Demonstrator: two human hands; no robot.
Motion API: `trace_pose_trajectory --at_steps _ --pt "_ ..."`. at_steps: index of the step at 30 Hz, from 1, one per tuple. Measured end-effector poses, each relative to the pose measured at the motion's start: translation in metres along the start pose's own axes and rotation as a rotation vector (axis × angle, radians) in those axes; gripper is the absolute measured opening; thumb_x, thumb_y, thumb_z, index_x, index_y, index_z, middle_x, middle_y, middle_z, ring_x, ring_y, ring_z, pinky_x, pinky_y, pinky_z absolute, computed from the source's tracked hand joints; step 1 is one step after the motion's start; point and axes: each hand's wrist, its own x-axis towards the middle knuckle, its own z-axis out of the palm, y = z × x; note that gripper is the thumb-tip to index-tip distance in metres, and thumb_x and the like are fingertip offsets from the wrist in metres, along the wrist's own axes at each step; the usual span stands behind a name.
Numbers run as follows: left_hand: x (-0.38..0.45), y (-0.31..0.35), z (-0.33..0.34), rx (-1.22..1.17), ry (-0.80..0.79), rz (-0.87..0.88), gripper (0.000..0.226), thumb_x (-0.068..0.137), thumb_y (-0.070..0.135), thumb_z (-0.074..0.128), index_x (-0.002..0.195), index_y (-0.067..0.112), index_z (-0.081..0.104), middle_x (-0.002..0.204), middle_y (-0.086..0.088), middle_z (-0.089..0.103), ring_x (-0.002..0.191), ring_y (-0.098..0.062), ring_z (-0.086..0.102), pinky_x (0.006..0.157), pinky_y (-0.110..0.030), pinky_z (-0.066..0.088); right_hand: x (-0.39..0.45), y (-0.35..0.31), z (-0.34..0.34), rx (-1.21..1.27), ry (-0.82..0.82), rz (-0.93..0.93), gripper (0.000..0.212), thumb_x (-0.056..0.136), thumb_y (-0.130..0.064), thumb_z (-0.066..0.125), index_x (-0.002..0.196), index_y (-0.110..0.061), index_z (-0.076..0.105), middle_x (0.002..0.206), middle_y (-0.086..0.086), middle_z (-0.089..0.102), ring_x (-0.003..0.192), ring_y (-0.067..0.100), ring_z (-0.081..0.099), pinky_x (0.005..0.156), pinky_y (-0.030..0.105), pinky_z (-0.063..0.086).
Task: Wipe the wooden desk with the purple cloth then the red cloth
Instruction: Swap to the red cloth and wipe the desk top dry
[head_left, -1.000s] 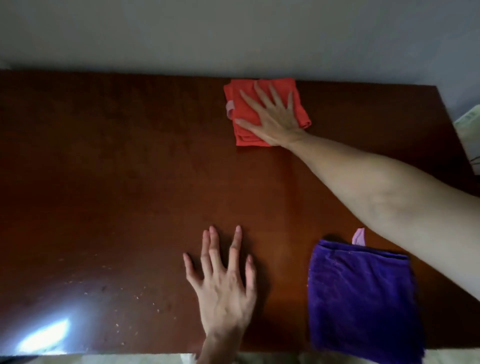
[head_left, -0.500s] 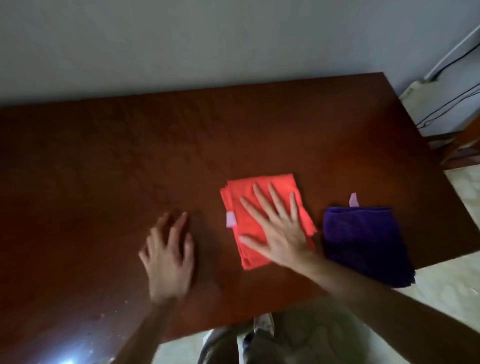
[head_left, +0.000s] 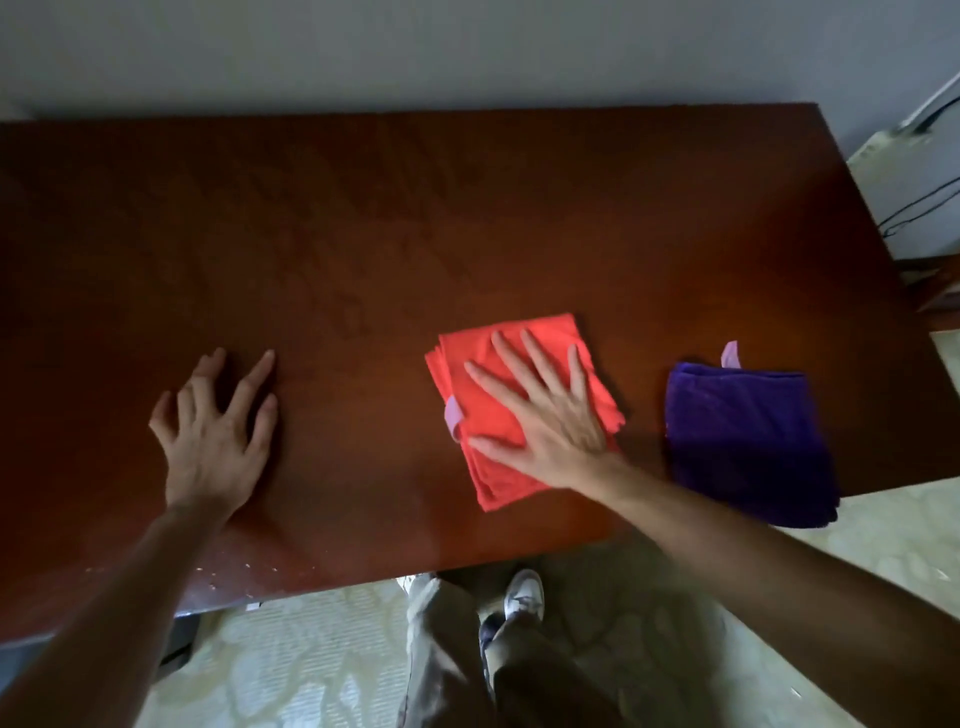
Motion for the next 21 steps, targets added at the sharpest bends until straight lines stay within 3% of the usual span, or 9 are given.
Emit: trace_pose_trajectory --at_steps 12,21 --pt "0.003 -0.005 0.006 0.02 0.046 0.03 0.051 0.105 0.045 0.036 0.156 0.042 0.041 0.158 -0.015 0.035 0.15 -0.029 0.032 0.121 -0.054 0.016 0.298 0.061 -0.017 0.111 -0.045 0.104 0.092 0.085 -0.089 0.022 0.166 -0.044 0.022 0.178 0.0 0.012 0.164 0.03 0.008 0.125 0.071 0.006" --pt "0.002 -0.008 0.006 -0.009 0.041 0.049 0.051 0.105 0.047 0.034 0.156 0.044 0.039 0.158 -0.013 0.034 0.154 -0.026 0.028 0.123 -0.052 0.014 0.326 0.059 -0.014 0.113 -0.04 0.169 0.082 0.097 -0.082 0.034 0.167 -0.045 0.015 0.179 -0.003 0.007 0.164 0.03 0.005 0.125 0.072 0.004"
